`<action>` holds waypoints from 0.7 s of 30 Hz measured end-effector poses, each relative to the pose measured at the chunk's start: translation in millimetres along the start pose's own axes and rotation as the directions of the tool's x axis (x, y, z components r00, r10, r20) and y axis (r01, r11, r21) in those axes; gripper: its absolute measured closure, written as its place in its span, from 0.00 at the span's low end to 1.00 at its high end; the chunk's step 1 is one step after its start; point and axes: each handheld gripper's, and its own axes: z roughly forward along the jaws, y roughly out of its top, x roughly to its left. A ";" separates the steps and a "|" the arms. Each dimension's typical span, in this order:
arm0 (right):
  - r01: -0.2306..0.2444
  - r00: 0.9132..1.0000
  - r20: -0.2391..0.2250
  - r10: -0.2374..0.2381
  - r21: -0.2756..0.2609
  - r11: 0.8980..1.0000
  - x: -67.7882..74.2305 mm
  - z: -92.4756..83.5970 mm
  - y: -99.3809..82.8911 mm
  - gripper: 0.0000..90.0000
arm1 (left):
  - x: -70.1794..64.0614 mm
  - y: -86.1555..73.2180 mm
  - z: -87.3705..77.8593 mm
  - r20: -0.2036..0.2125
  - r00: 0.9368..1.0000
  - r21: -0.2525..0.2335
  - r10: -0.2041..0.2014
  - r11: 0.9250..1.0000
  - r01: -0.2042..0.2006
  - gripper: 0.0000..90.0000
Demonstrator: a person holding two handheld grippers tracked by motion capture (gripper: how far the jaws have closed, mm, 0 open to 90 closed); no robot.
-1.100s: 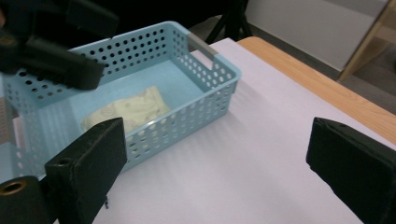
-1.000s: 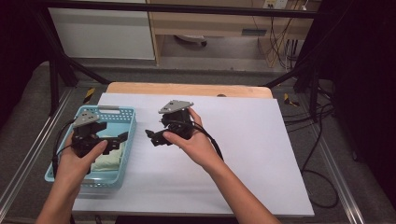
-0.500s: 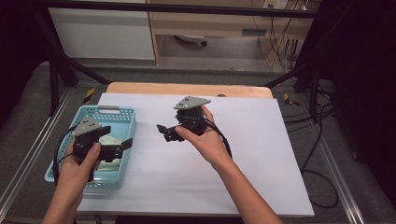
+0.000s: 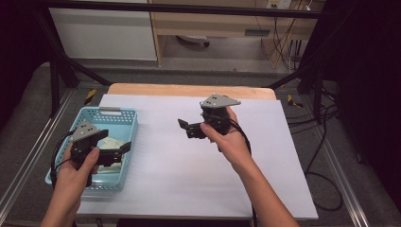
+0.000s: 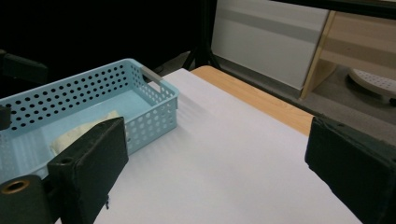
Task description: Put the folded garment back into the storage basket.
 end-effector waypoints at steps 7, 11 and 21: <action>-0.036 0.999 0.030 0.037 -0.029 0.999 -16.4 -15.4 -2.7 0.07 | 0.9 -2.1 -3.6 0.013 1.000 -0.017 -0.001 1.000 0.001 0.08; -0.048 0.997 0.054 0.050 -0.043 0.998 -24.0 -23.8 -3.7 0.07 | 2.6 -2.4 -6.0 0.017 1.000 -0.026 -0.008 1.000 0.008 0.08; -0.079 0.992 0.096 0.084 -0.060 0.995 -42.2 -45.4 -14.7 0.07 | 4.9 -3.3 -11.6 0.015 1.000 -0.040 -0.016 0.999 0.016 0.08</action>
